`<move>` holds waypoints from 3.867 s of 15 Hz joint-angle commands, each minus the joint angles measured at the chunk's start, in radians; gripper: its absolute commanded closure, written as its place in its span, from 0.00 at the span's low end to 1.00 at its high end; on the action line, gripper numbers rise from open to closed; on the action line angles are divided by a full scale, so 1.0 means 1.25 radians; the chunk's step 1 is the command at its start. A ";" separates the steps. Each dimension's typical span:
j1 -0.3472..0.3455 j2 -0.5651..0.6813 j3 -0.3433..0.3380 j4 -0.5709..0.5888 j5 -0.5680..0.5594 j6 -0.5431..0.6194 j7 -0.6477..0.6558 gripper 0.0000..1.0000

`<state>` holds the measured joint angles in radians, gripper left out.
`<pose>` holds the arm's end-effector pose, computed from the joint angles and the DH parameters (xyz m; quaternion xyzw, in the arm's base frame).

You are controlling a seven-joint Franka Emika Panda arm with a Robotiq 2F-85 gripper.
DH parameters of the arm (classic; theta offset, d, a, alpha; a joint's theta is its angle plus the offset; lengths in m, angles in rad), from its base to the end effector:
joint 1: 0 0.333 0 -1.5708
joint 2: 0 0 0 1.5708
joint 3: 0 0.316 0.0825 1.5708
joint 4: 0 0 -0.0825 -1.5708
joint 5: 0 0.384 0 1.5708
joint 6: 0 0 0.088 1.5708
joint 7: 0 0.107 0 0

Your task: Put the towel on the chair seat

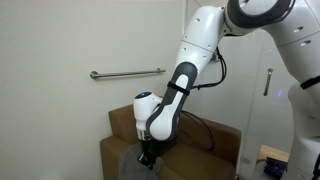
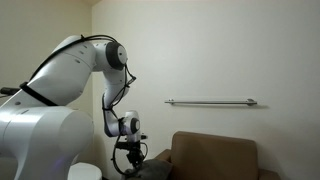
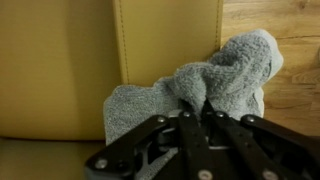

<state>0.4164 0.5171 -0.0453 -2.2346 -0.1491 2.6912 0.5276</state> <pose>0.4939 0.1959 0.1310 0.9986 -0.0075 -0.0095 0.0508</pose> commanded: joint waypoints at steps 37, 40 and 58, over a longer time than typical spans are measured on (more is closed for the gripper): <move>-0.125 -0.062 0.098 0.199 0.040 -0.283 -0.199 0.94; -0.124 -0.060 0.088 0.203 0.024 -0.283 -0.193 0.94; -0.184 -0.113 -0.021 0.182 -0.027 -0.284 -0.178 0.94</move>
<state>0.2092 0.4132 -0.0653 -1.9763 -0.1485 2.3435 0.2726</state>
